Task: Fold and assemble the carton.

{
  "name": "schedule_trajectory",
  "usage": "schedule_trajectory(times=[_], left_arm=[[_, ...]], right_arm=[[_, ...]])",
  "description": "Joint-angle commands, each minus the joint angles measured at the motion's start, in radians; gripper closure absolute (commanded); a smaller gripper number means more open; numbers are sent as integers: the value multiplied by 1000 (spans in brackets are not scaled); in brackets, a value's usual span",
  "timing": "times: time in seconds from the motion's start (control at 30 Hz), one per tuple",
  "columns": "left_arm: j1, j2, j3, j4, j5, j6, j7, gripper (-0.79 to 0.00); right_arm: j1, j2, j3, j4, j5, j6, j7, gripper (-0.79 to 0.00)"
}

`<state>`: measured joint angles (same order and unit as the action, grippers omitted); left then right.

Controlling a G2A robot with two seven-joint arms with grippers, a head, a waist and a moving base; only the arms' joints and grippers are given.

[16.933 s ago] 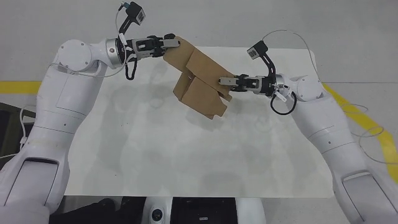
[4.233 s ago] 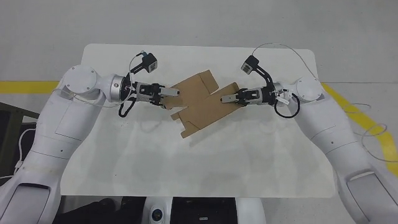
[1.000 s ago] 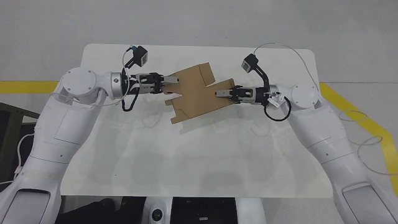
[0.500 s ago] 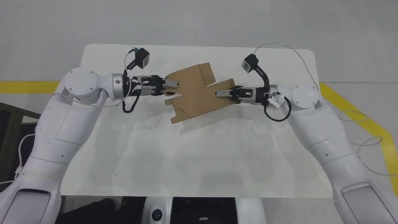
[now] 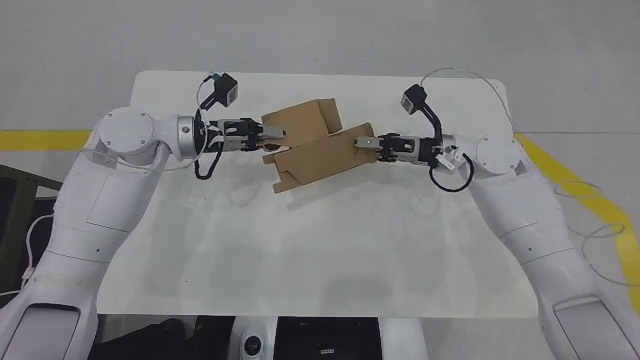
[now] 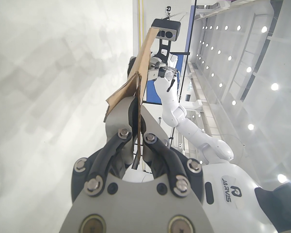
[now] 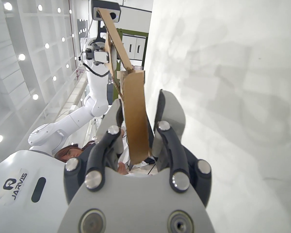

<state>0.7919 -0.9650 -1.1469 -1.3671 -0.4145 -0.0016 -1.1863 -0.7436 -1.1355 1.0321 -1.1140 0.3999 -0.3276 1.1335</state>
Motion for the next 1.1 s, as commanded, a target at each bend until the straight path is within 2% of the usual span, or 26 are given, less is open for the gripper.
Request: schedule_trajectory(times=[0.0,0.1,0.23,0.43,0.53,0.67,0.87,1.07], left_arm=[[2,2,-4,-7,11,-20,-6,0],[7,4,-5,-25,30,-55,-27,0],[15,6,-1,-48,49,-98,-57,0],[20,7,4,-77,42,-157,-99,0],[22,8,0,-84,24,-183,-118,0],[23,8,-3,-93,-5,-203,-142,0],[27,7,8,-106,-8,-200,-156,0],[28,7,16,-112,-16,-196,-164,0]], right_arm=[[-7,10,35,-13,-10,-6,-7,-785],[-22,23,85,-54,4,-36,3,-785],[-46,28,117,-120,103,-81,69,-785],[-24,10,47,-123,191,-113,191,-785],[-4,-5,4,-96,222,-134,221,-748],[22,-22,-42,-81,248,-141,218,-763],[44,-36,-83,-60,260,-151,208,-739],[57,-44,-106,-42,278,-153,206,-610]])
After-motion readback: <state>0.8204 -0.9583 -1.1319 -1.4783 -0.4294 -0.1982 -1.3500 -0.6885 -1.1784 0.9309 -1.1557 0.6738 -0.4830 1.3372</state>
